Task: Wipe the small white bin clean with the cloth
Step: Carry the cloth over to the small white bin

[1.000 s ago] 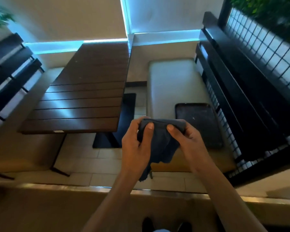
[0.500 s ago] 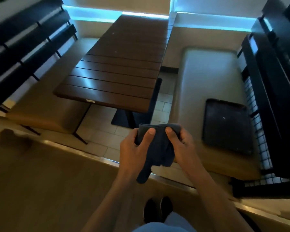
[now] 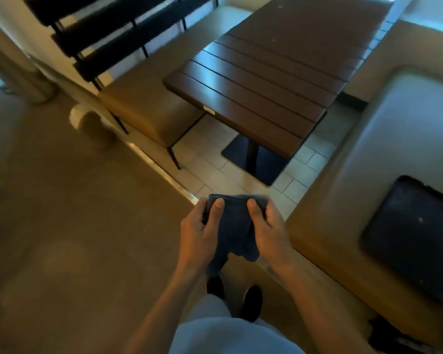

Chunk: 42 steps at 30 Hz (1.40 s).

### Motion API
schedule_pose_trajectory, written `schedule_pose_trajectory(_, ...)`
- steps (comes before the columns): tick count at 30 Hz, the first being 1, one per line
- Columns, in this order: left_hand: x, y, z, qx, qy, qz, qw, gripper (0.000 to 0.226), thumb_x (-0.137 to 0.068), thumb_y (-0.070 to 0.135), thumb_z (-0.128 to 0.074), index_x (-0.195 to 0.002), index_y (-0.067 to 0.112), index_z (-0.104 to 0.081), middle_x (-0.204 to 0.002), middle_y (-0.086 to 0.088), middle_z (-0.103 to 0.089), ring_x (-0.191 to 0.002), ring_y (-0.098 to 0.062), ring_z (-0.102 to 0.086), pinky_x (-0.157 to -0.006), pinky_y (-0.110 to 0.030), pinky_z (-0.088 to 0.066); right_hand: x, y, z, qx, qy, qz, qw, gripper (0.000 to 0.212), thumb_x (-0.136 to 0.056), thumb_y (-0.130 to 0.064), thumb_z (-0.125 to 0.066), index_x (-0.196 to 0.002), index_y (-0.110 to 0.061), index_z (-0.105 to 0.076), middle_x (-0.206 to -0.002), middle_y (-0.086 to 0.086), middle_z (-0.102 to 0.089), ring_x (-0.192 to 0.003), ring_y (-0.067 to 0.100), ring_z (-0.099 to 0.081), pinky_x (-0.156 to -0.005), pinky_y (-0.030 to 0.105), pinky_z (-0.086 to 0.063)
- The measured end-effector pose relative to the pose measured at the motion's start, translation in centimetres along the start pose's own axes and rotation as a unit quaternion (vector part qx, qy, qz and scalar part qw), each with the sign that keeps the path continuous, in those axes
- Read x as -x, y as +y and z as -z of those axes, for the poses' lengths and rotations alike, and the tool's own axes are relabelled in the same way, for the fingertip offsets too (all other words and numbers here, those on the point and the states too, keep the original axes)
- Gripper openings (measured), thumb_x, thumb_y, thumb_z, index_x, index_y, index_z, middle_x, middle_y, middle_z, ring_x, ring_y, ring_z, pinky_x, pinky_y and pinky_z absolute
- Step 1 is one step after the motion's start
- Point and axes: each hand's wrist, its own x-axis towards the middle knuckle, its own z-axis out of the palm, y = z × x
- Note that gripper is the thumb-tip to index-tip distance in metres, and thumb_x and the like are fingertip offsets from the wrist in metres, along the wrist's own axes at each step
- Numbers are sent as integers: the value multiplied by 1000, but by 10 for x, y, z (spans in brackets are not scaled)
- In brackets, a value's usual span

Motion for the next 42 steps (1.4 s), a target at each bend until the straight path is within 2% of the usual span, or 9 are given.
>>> schedule_pose_trajectory(2, -3, -6, 13, 6, 22, 16, 1000, 25, -101, 41, -51, -94, 21, -65, -81, 1, -65, -71, -20, -60, -62, -37, -51, -6, 1, -15, 26, -27, 11, 999, 18, -103, -33, -46, -109, -22, -60, -97, -4, -67, -92, 14, -66, -81, 35, -55)
schedule_pose_trajectory(8, -28, -35, 64, 15, 92, 55, 994, 24, -101, 38, -52, -91, 20, -65, -80, 2, -64, -70, -17, -58, -57, -23, -46, -39, 3, -76, 142, -89, 76, 983, 19, -103, -32, -45, -113, -23, -58, -97, -14, -65, -91, 3, -64, -77, 19, -52)
schedule_pose_trajectory(14, -77, -65, 137, 47, 136, 80, 986, 27, -101, 36, -53, -88, 15, -63, -77, -3, -60, -63, -13, -54, -54, -21, -43, -86, 5, -168, 171, -119, 93, 974, 19, -102, -27, -48, -114, -16, -58, -95, -9, -65, -86, 5, -64, -73, 22, -54)
schedule_pose_trajectory(20, -132, -91, 222, 45, 181, 88, 979, 31, -101, 39, -54, -85, 14, -61, -73, -7, -58, -65, -28, -53, -56, -35, -44, -135, -4, -267, 188, -154, 104, 965, 18, -100, -27, -52, -111, -15, -59, -91, -8, -67, -81, 3, -65, -69, 18, -53)
schedule_pose_trajectory(27, -194, -103, 301, 37, 226, 80, 970, 21, -100, 37, -56, -88, 22, -62, -74, 4, -61, -63, -10, -56, -54, -27, -46, -192, -16, -360, 195, -191, 98, 957, 27, -95, -42, -51, -111, -22, -60, -93, -10, -66, -85, 1, -64, -72, 17, -52)
schedule_pose_trajectory(31, -230, -114, 333, 36, 258, 88, 961, 19, -100, 39, -56, -91, 24, -63, -79, 3, -63, -68, -13, -60, -56, -31, -50, -229, -22, -402, 202, -219, 96, 950, 22, -95, -43, -52, -107, -26, -60, -91, -11, -65, -85, 1, -63, -71, 14, -50)
schedule_pose_trajectory(34, -261, -123, 358, 32, 282, 91, 955, 19, -99, 39, -56, -90, 23, -62, -77, 5, -62, -67, -11, -59, -56, -24, -47, -260, -24, -435, 209, -233, 95, 945, 25, -95, -46, -53, -108, -26, -60, -90, -9, -66, -83, 2, -65, -71, 21, -54)
schedule_pose_trajectory(37, -296, -131, 385, 22, 308, 98, 946, 22, -98, 43, -56, -91, 23, -62, -79, 5, -63, -69, -14, -61, -57, -30, -50, -297, -26, -474, 205, -251, 94, 941, 21, -95, -44, -56, -105, -27, -61, -87, -9, -68, -81, 3, -66, -70, 25, -56)
schedule_pose_trajectory(42, -364, -137, 435, 26, 351, 116, 929, 17, -98, 41, -57, -95, 25, -63, -84, 9, -67, -75, -11, -65, -61, -31, -54, -366, -45, -545, 194, -296, 94, 931, 5, -96, -39, -58, -97, -34, -59, -82, -9, -67, -77, 2, -66, -65, 17, -52)
